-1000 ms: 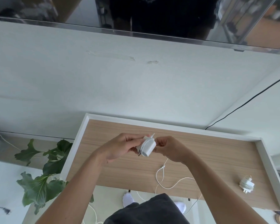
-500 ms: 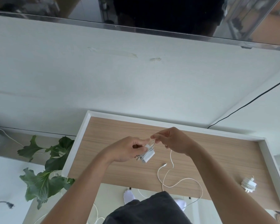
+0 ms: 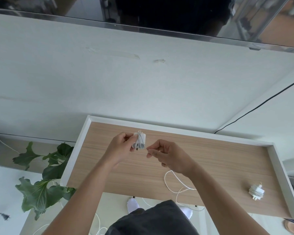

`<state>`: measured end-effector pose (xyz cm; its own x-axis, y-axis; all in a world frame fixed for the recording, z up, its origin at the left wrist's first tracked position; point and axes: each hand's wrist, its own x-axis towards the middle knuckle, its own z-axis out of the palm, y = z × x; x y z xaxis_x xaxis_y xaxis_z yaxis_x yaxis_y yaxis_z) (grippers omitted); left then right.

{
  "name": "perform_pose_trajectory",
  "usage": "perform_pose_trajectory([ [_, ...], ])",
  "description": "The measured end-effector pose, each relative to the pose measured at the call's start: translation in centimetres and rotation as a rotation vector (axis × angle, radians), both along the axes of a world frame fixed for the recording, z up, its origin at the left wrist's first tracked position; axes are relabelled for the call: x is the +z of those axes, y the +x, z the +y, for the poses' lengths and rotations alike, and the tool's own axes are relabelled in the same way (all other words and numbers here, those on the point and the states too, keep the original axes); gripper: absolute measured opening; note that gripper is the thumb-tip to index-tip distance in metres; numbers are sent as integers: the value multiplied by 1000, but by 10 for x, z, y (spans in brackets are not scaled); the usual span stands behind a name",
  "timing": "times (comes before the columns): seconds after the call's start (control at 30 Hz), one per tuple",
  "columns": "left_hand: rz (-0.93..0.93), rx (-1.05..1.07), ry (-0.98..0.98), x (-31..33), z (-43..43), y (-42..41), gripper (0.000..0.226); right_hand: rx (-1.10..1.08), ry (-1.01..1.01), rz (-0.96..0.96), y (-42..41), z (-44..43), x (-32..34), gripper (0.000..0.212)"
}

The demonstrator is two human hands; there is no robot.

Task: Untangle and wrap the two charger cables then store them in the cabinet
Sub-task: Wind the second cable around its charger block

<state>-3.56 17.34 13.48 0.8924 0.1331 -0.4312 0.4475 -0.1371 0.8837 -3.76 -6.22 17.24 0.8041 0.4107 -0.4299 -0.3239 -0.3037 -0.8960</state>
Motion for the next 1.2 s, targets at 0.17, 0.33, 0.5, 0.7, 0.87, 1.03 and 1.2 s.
perform_pose_trajectory([
  [0.17, 36, 15, -220, 1, -5, 1, 40, -8, 71, 23, -3, 3, -9, 16],
  [0.33, 77, -13, -405, 7, -4, 0, 40, 41, 30, -8, 1, -3, -9, 16],
  [0.5, 88, -50, -509, 11, -4, -7, 38, 56, -133, -70, 6, -5, -9, 49],
  [0.7, 82, -165, -563, 18, -3, -14, 40, 121, -175, -142, 7, -4, -12, 49],
  [0.87, 69, -366, -442, 26, 10, -19, 39, 218, -234, -146, 14, -11, -15, 28],
  [1.03, 54, -554, -266, 33, 12, -22, 31, 398, -321, -142, 26, -24, -7, 15],
  [1.2, 42, -669, -119, 29, 13, -27, 26, 337, -417, -230, 37, -37, 4, 9],
])
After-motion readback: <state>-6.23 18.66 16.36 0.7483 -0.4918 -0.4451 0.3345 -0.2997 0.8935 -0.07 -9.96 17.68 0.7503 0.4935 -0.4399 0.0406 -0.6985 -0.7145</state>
